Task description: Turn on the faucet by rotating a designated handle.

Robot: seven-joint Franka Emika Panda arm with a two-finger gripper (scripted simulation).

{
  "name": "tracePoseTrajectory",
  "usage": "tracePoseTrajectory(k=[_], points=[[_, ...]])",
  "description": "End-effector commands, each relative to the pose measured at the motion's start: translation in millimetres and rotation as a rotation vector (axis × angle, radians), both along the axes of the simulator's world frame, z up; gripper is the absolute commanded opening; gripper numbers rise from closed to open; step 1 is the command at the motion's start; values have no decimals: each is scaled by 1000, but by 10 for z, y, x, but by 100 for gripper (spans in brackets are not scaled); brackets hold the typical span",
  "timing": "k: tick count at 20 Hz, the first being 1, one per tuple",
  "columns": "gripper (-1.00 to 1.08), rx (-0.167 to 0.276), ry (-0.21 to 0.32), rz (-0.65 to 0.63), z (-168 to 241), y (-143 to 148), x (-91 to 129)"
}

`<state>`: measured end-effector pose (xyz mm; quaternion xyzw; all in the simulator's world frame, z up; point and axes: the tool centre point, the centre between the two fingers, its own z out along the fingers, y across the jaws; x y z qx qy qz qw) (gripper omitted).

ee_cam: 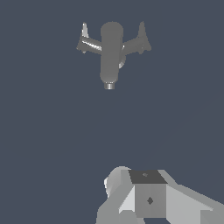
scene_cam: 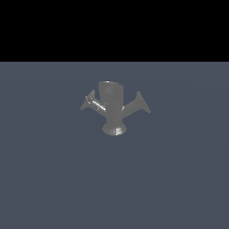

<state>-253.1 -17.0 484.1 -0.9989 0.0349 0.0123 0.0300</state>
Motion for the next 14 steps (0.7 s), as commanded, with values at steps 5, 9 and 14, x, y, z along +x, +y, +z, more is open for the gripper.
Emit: tracePoseTrajectory(k=[5, 9, 14], points=[[2, -26, 115, -67, -794, -367, 282], [-24, -36, 154, -165, -1386, -637, 507], [-47, -68, 188, -209, -2118, -877, 736]])
